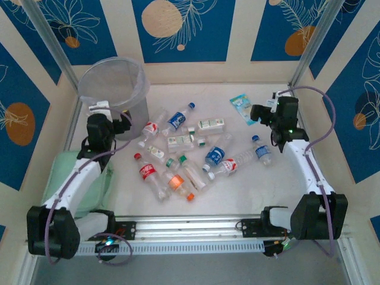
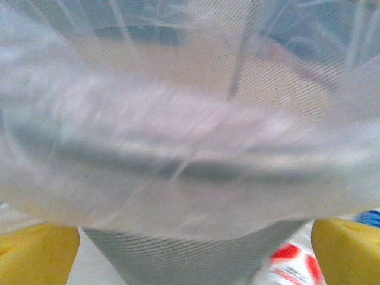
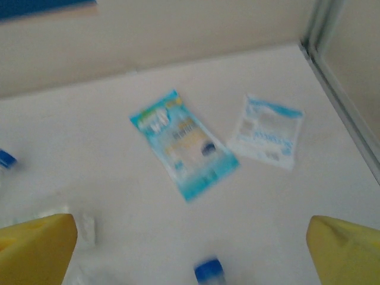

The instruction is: Put the plastic bottles in the bin

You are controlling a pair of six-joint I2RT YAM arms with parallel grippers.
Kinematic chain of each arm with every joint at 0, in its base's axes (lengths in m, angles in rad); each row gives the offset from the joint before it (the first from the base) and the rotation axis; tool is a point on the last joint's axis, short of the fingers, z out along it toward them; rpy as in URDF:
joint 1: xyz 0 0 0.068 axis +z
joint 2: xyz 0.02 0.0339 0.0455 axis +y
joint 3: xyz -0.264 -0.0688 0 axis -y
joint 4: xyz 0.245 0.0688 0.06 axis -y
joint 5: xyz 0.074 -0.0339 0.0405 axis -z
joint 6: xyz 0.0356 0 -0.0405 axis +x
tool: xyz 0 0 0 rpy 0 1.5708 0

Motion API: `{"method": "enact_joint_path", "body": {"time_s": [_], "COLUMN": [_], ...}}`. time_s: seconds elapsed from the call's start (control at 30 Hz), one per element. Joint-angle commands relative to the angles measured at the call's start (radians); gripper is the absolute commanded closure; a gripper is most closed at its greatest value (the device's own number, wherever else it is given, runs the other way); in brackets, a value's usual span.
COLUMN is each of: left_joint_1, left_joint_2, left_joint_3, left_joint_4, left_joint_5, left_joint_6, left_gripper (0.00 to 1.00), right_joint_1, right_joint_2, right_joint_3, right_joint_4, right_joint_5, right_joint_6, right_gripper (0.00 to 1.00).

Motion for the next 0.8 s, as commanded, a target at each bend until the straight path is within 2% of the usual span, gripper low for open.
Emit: {"method": "enact_joint_path", "body": {"time_s": [0.0, 0.13, 0.27, 0.37, 0.63, 0.77], "left_joint_1": [-0.063, -0.125, -0.179, -0.190, -0.213, -0.227], "left_joint_2": [0.007, 0.019, 0.015, 0.015, 0.036, 0.064], "left_joint_3": [0.088, 0.186, 0.251, 0.272, 0.278, 0.297], "left_joint_4": [-0.410, -0.522, -0.558, -0.550, -0.471, -0.433], "left_joint_5": [0.074, 0.127, 0.165, 0.214, 0.272, 0.305], "left_joint_6": [-0.139, -0.189, -0.234, -0.277, -0.342, -0.370], "left_gripper": [0.00, 0.01, 0.02, 0.03, 0.04, 0.06], "right_joint_1": [-0.026, -0.065, -0.082, -0.108, -0.168, -0.178], "right_joint_2": [0.046, 0.138, 0.215, 0.249, 0.381, 0.401], "right_joint_3": [0.009, 0.019, 0.021, 0.003, 0.001, 0.006], "right_joint_4": [-0.450, -0.527, -0.547, -0.521, -0.440, -0.415], "right_joint_5": [-0.017, -0.041, -0.054, -0.092, -0.124, -0.146], "right_joint_6": [0.012, -0.002, -0.014, -0.015, -0.029, -0.033], "right_gripper": [0.04, 0.13, 0.15, 0.21, 0.22, 0.34]}}
